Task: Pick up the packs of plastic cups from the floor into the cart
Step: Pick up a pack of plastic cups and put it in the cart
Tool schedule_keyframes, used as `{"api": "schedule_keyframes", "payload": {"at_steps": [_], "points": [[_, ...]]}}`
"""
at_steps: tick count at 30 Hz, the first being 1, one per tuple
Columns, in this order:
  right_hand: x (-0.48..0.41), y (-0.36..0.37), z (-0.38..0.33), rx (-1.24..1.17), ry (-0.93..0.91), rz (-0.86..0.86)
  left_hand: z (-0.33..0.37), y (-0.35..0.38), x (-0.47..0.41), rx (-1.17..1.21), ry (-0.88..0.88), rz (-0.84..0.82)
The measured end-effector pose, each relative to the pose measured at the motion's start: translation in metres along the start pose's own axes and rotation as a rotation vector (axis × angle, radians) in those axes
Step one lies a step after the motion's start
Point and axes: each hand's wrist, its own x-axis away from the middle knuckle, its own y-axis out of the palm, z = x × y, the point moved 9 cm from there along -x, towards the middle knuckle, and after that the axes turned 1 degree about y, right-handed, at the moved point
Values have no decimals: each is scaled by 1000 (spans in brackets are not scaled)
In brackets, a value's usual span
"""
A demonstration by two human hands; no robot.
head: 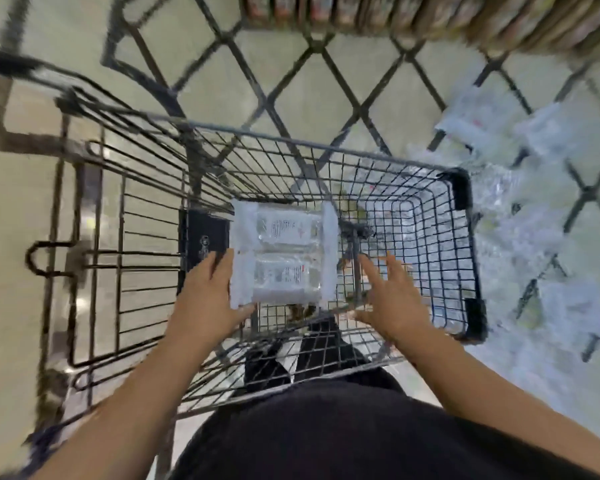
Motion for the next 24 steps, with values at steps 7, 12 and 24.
{"api": "schedule_keyframes", "payload": {"at_steps": [7,12,24], "points": [[127,-27,26,-306,243,237,31,-25,64,-46,244,-14],[202,13,21,-424,311,334,49,-20,82,-87,369,-69],[329,103,114,-647,709,407,167,8,157,-53,658,-130]]}}
